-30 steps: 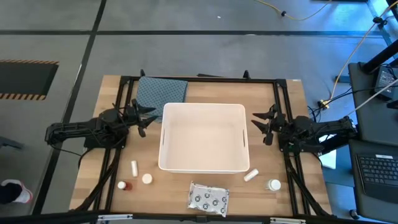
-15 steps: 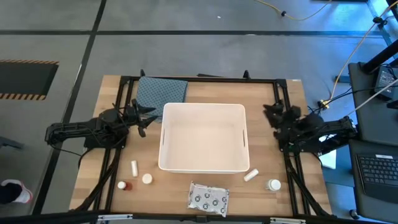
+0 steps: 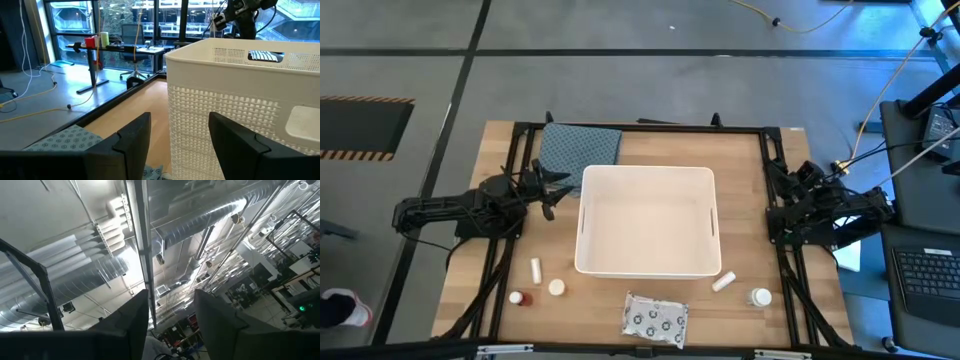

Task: Pick & place medical supplies in basket/bin
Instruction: Put the left white rolled gauze into the white basket

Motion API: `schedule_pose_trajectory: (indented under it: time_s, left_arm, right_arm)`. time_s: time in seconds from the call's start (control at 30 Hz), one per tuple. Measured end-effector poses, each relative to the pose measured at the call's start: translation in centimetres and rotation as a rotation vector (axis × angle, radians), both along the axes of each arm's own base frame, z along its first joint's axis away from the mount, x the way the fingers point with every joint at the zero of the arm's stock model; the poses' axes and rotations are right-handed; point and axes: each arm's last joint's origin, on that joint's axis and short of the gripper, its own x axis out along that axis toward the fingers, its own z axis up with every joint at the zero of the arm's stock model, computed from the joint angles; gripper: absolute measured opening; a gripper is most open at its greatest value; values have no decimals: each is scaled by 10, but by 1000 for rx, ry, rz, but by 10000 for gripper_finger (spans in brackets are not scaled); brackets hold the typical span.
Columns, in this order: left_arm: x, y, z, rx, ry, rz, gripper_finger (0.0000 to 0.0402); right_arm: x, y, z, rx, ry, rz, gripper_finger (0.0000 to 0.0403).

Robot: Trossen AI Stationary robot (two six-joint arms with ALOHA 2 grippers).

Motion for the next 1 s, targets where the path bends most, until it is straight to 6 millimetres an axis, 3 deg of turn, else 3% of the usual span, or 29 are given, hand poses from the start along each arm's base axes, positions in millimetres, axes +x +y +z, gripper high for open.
schedule_pose_trajectory:
  time_s: [0.7,0.87,1.0]
  left_arm:
    - [0,-1,0,-157,-59,-31,196]
    - [1,-2,-1,-255,-88,-59,220]
    - [1,-2,-1,-196,-61,-77,241]
  right_arm:
    - [1,0,-1,-2,19,4,160]
    - [1,0,-1,-7,23,0,160]
    - [1,0,-1,-22,31,-15,160]
